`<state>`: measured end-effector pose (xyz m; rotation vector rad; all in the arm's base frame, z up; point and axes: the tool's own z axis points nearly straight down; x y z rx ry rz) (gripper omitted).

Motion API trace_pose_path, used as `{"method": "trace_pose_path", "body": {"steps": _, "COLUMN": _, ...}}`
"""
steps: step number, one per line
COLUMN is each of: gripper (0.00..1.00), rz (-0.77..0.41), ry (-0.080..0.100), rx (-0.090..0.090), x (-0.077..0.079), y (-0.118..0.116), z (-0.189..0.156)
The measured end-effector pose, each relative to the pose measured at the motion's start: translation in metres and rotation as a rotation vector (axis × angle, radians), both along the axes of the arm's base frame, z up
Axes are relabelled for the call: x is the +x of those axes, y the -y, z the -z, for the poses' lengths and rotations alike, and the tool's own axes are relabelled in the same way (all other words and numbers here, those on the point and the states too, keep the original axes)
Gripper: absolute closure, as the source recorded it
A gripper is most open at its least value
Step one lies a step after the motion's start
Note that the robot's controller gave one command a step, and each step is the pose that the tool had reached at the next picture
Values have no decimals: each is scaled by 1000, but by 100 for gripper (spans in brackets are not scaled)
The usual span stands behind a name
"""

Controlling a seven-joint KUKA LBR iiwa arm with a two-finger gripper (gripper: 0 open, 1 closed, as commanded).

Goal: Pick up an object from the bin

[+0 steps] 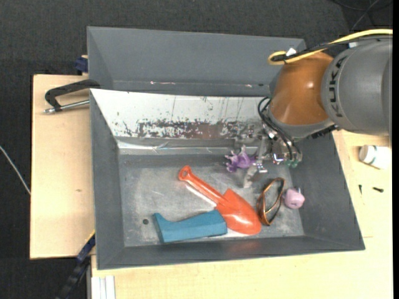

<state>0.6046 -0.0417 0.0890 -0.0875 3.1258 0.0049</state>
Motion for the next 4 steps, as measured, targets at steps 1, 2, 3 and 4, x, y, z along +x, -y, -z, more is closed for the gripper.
{"method": "trace_pose_path", "body": {"steps": 1, "gripper": 100, "rz": -352, "ry": 6, "rx": -12, "x": 4, "y": -2, "z": 11}}
{"method": "trace_pose_path", "body": {"steps": 2, "gripper": 100, "rz": -356, "ry": 5, "rx": -12, "x": 4, "y": -2, "z": 12}}
{"method": "trace_pose_path", "body": {"steps": 3, "gripper": 100, "rz": -352, "ry": -7, "rx": -6, "x": 5, "y": -2, "z": 10}}
{"method": "trace_pose_path", "body": {"steps": 4, "gripper": 100, "rz": -355, "ry": -7, "rx": -7, "x": 5, "y": -3, "z": -5}}
